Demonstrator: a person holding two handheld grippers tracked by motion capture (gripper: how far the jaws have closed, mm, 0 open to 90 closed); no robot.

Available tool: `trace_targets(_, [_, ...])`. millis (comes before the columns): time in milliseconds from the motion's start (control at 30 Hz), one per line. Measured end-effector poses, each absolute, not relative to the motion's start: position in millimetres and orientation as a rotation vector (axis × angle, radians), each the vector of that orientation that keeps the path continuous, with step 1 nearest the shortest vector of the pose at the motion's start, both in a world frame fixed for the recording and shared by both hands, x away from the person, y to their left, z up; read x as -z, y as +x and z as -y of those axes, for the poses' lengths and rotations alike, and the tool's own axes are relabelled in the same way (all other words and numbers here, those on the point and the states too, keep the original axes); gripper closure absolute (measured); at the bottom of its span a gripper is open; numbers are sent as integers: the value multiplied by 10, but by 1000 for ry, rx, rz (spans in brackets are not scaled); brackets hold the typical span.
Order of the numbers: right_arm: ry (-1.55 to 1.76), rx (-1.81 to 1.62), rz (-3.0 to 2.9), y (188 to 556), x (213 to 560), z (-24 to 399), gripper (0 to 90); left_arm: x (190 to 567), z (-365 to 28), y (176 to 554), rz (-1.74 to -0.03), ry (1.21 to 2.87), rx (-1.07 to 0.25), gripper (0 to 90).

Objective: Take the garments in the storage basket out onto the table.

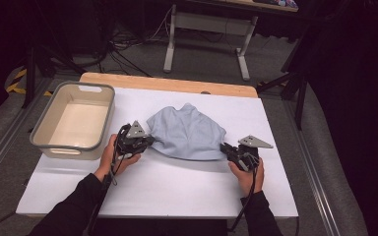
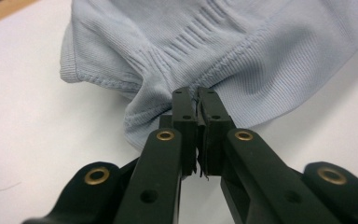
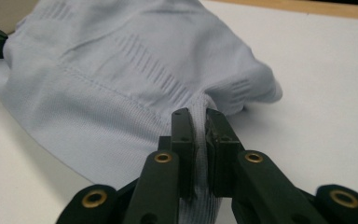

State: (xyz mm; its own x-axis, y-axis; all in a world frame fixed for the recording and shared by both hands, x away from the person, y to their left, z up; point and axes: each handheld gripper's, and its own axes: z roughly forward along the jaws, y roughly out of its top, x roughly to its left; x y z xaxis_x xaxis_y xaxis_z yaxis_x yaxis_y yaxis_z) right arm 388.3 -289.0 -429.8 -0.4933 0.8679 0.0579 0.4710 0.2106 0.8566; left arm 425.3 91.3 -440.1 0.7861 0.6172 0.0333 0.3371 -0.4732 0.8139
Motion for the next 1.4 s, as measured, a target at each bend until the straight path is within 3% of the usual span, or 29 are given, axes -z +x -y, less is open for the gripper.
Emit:
trace_targets(700, [1068,-1269,-2061,3599,3963,2795,862,4037,-1114,3929,-593,2048,-480,871])
trace_targets(1400, [960,-1124,-2270,3252,4280,2629,861,4288,-1211,3400,-478,2174,-401,871])
